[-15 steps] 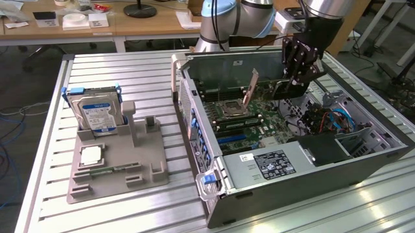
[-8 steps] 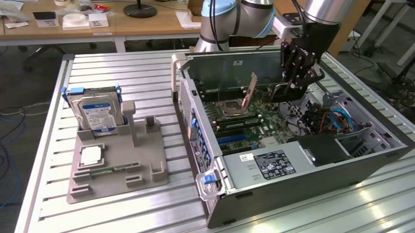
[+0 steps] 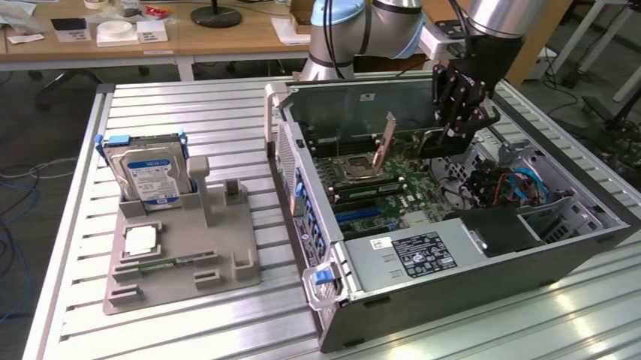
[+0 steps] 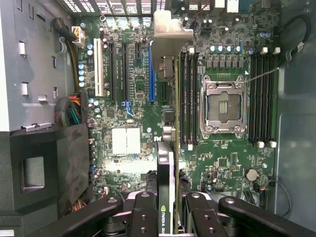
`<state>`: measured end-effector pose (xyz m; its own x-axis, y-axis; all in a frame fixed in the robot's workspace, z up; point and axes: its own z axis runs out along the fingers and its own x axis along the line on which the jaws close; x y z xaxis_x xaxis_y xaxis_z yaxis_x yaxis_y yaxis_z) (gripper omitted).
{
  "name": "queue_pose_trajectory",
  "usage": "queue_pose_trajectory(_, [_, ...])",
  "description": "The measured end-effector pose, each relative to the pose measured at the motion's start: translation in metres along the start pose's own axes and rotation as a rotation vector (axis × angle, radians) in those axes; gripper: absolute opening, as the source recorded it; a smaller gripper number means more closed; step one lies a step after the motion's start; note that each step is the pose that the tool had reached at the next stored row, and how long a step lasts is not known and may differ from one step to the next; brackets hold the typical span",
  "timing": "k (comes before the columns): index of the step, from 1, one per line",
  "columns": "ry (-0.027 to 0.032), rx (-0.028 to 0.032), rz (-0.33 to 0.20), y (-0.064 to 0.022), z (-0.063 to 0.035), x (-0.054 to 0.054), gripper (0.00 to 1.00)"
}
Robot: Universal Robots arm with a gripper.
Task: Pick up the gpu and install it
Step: 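Insert the gpu into the slot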
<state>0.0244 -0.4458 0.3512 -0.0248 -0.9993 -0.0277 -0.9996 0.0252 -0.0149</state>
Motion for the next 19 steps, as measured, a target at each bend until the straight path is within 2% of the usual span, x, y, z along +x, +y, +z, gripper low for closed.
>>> queue_pose_trajectory(5, [-0.0025, 0.0014, 0.0, 0.0015, 0.0001, 0.0, 0.27])
queue_pose_trajectory(9, [-0.0081, 0.004, 0.0, 0.0059, 0.0, 0.0, 0.27])
queue_pose_trajectory(11, [-0.0143, 0.0056, 0.0, 0.0083, 0.0002, 0.0, 0.27])
queue_pose_trajectory(16, [-0.024, 0.0061, 0.0, 0.0103, 0.0007, 0.001, 0.27])
queue_pose_trajectory(19, [-0.034, 0.0059, 0.0, 0.0107, 0.0008, 0.003, 0.27])
